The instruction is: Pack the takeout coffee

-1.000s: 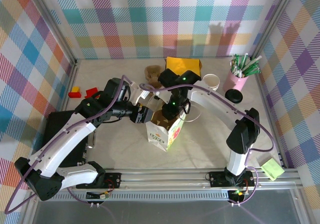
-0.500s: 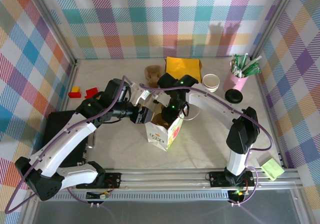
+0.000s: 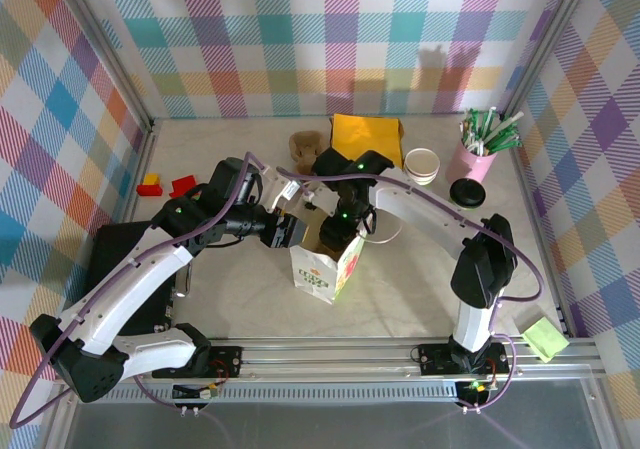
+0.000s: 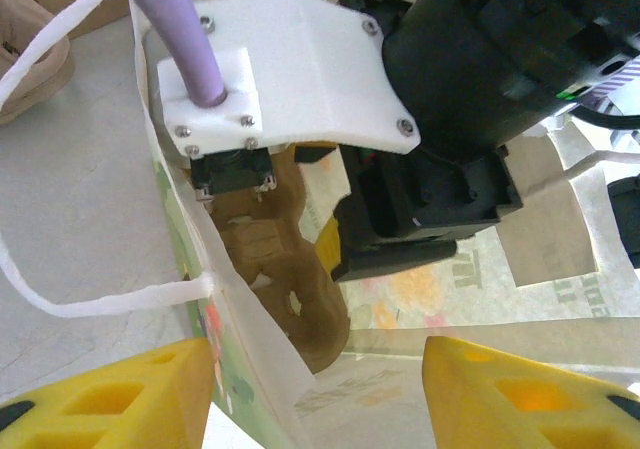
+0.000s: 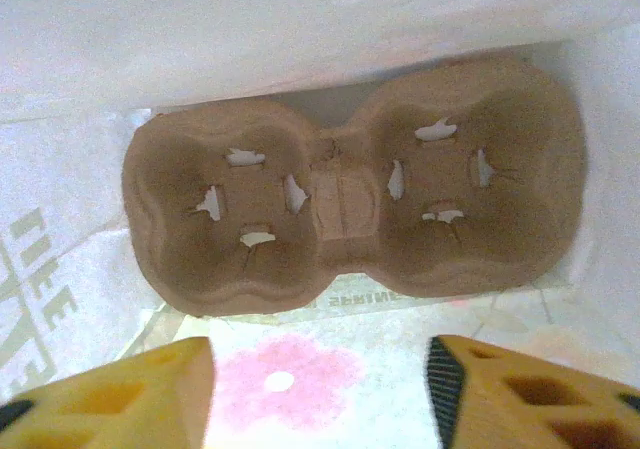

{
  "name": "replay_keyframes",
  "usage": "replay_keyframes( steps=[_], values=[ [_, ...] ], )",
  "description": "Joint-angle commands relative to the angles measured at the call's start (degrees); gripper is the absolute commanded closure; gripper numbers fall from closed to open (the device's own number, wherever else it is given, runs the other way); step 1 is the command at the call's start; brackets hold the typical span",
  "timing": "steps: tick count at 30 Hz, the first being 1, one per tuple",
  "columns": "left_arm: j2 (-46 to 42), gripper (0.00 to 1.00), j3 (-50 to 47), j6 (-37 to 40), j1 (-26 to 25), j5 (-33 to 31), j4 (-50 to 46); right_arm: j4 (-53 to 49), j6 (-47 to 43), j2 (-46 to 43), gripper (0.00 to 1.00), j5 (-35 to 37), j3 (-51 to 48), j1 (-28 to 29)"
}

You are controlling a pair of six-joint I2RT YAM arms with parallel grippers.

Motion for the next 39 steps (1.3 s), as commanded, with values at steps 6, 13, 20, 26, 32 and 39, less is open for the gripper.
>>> replay_keyframes(
  steps=[6, 13, 20, 26, 32, 39],
  values=[
    [-1.3, 0.43, 1.8, -0.5, 0.4, 0.2, -0.5, -6.6, 2.5, -1.1, 0.26, 0.8, 10.8, 0.8],
    [-2.4, 0.43, 3.7, -2.3, 0.4, -1.5, -0.7, -9.2, 8.6, -4.4, 0.22, -0.3, 17.9, 0.8],
    [-0.9, 0.46, 10.4, -8.6, -1.0, -9.0, -4.6, -9.0, 21.3, -9.6, 0.21, 5.2, 22.9, 0.7],
    [3.5, 0.53, 18.0, -14.3, -4.6, -16.1, -8.6, -5.9, 32.0, -15.5, 0.21, 4.8, 17.8, -3.5],
    [10.1, 0.55, 25.6, -17.9, -12.1, -22.1, -11.2, 2.5, 40.6, -22.4, 0.24, -2.7, 3.3, -12.5],
    [22.0, 0.58, 31.9, -19.0, -16.7, -22.7, -14.5, 11.7, 44.2, -25.2, 0.24, -12.5, -7.8, -16.2]
  ],
)
